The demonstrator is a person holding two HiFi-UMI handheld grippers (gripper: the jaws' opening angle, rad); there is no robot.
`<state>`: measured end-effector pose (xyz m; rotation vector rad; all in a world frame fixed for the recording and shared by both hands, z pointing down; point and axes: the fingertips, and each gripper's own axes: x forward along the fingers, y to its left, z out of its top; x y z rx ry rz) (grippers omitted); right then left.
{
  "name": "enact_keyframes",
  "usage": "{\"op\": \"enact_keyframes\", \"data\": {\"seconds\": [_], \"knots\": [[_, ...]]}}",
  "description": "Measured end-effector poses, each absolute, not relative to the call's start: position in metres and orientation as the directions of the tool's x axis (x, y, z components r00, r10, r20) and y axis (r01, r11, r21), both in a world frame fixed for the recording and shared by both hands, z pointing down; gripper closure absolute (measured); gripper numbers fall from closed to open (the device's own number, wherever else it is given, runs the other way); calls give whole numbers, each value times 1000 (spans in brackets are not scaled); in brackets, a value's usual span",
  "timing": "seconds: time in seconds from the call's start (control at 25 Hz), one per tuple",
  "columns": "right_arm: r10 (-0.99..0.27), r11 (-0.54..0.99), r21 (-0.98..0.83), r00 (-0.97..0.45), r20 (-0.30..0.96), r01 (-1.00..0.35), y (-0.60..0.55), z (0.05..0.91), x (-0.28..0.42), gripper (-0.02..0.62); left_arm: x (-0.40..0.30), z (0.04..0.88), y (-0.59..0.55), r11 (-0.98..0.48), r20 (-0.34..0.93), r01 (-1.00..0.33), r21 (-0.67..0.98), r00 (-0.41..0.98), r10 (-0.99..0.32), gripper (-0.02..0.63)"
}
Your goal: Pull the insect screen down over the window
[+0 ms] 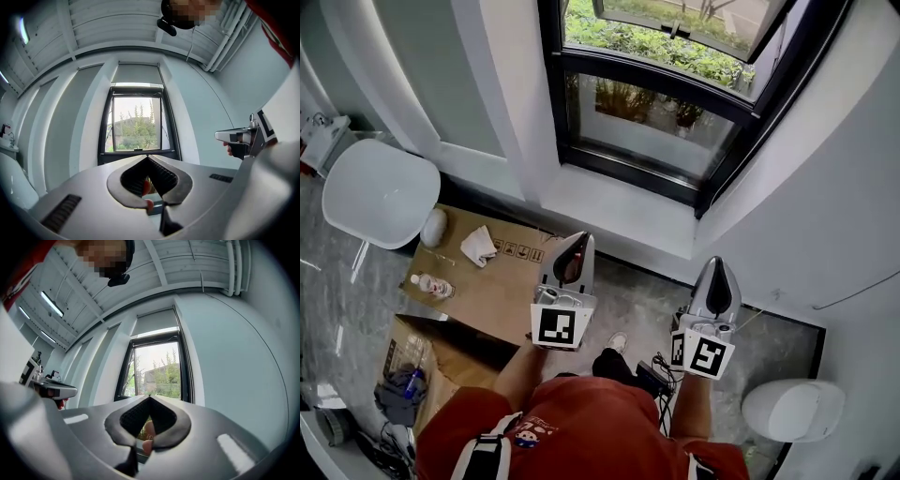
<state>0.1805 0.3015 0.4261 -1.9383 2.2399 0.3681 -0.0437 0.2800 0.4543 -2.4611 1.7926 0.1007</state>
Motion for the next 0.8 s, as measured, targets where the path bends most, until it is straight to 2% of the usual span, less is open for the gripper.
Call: {"op": "enact_keyframes", "data": {"seconds": [0.8], "knots": [[-939,183,24,-182,-291,-983,178,428,264,586,39,445,169,-260,-101,-963,-77,267,-958,601]]}}
